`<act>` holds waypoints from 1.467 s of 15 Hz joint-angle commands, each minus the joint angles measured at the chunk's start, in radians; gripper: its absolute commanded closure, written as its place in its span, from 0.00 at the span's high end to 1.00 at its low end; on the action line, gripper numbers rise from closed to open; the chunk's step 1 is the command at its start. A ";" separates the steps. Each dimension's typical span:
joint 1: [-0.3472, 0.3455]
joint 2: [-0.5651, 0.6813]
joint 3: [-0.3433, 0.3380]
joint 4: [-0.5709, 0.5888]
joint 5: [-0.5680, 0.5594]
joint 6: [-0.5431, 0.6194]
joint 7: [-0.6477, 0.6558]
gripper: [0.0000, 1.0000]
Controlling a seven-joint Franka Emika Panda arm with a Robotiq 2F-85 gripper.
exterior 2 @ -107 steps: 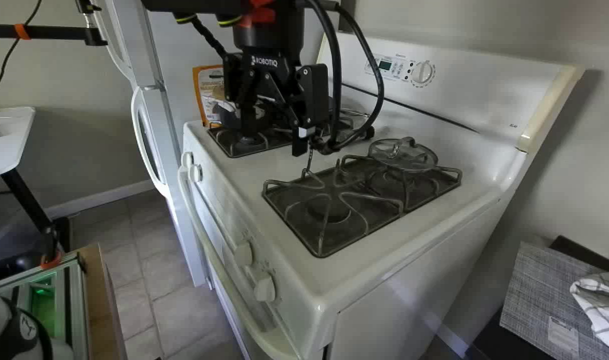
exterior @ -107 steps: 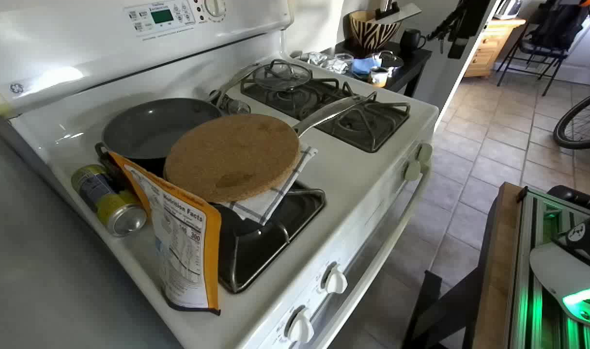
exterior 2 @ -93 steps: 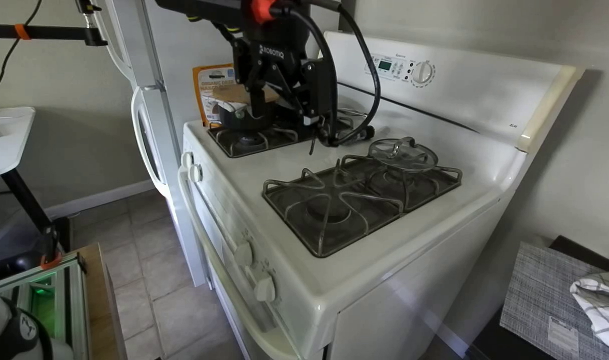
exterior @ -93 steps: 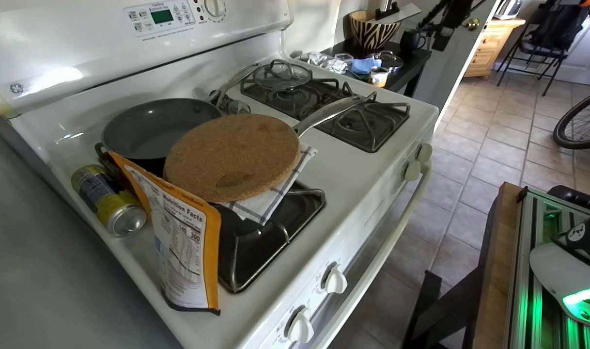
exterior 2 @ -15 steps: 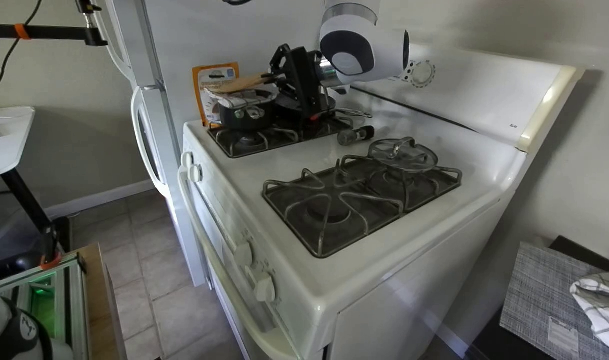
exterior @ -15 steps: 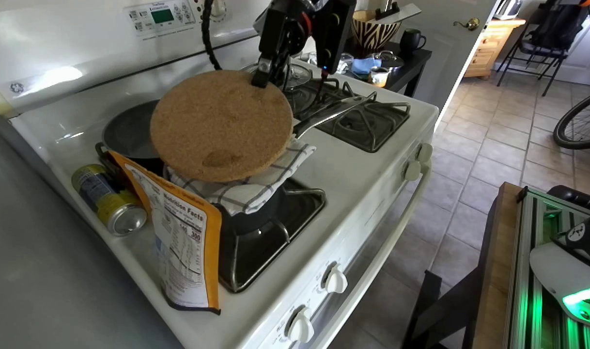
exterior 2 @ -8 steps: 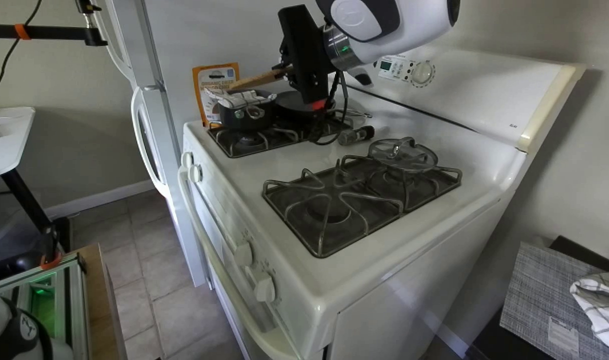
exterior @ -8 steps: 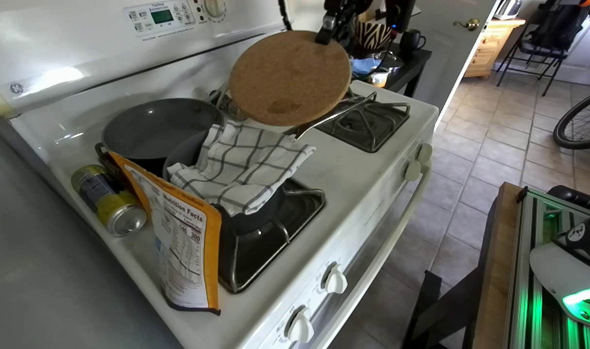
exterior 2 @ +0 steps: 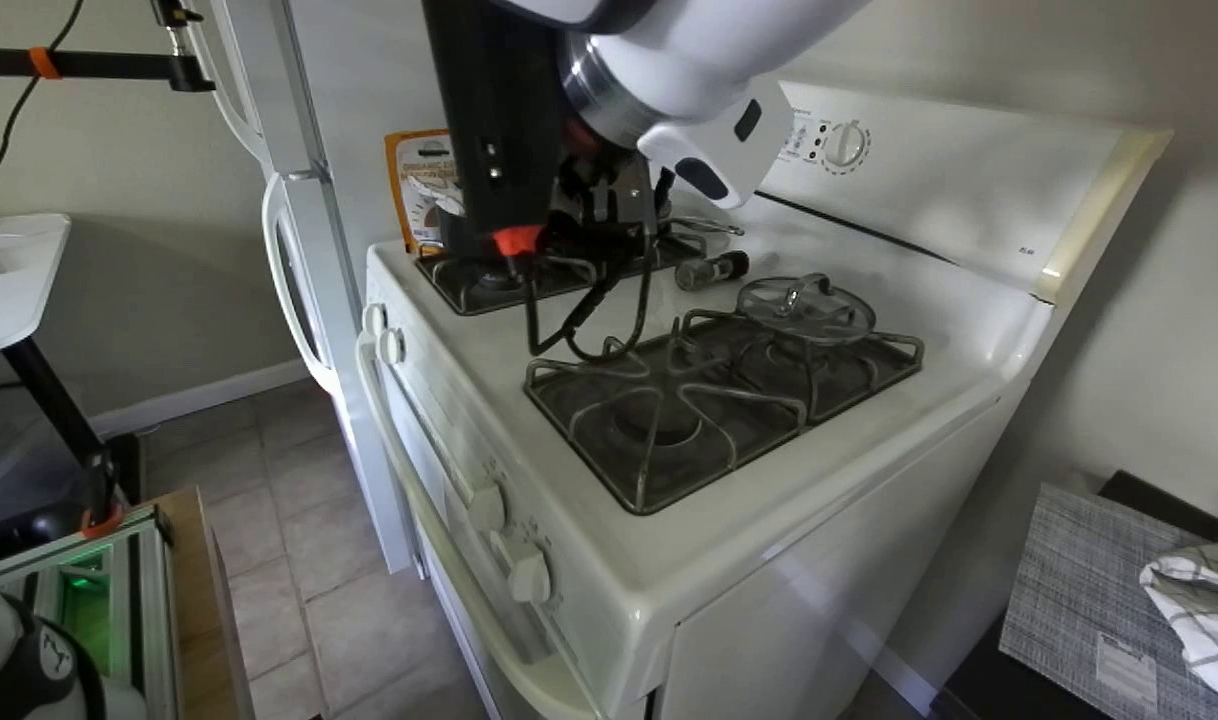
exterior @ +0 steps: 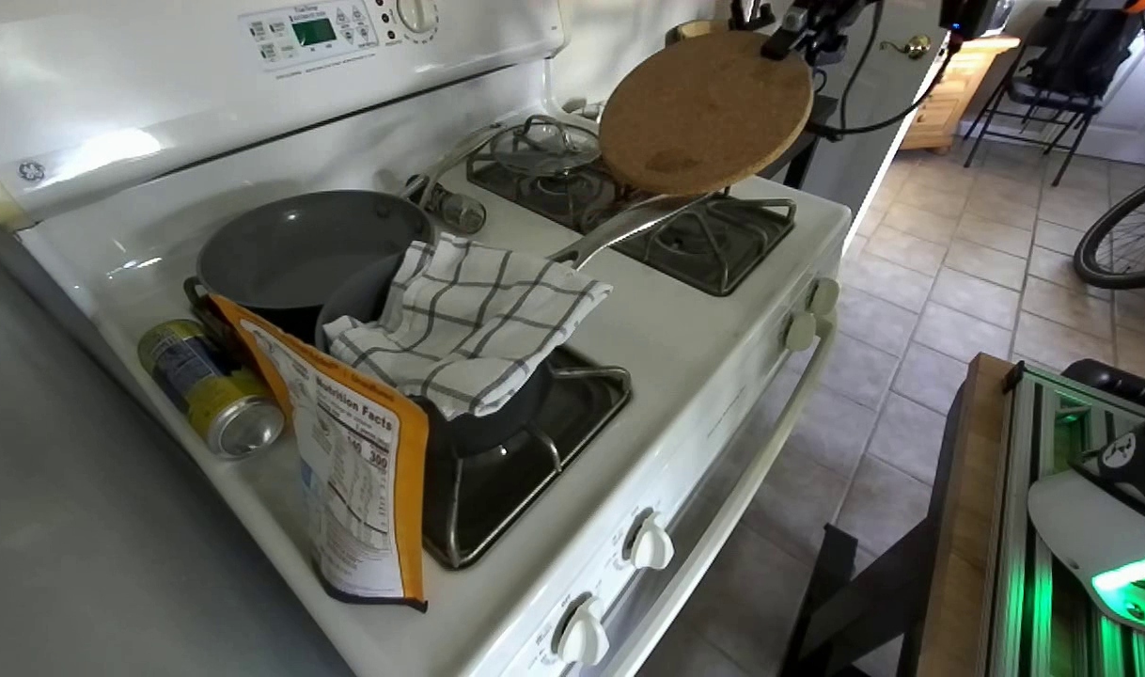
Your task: Remove the brown mat from the pan
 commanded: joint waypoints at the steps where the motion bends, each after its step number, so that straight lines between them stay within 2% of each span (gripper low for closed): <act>1: 0.003 -0.043 -0.012 -0.036 -0.003 0.030 0.013 0.08; 2: 0.002 -0.076 -0.012 -0.062 -0.003 0.047 0.024 0.08; 3: 0.010 -0.075 -0.008 -0.061 0.028 0.071 0.026 0.02; 7: -0.016 -0.056 -0.040 -0.051 0.135 0.139 0.039 0.02; 10: -0.036 -0.002 -0.060 -0.019 0.065 0.115 0.116 0.02; 14: -0.058 0.076 -0.072 0.016 -0.095 0.092 0.245 0.02; 16: -0.051 0.134 -0.083 0.042 -0.133 0.067 0.230 0.02; 22: -0.048 0.277 -0.080 0.118 -0.137 0.070 0.115 0.02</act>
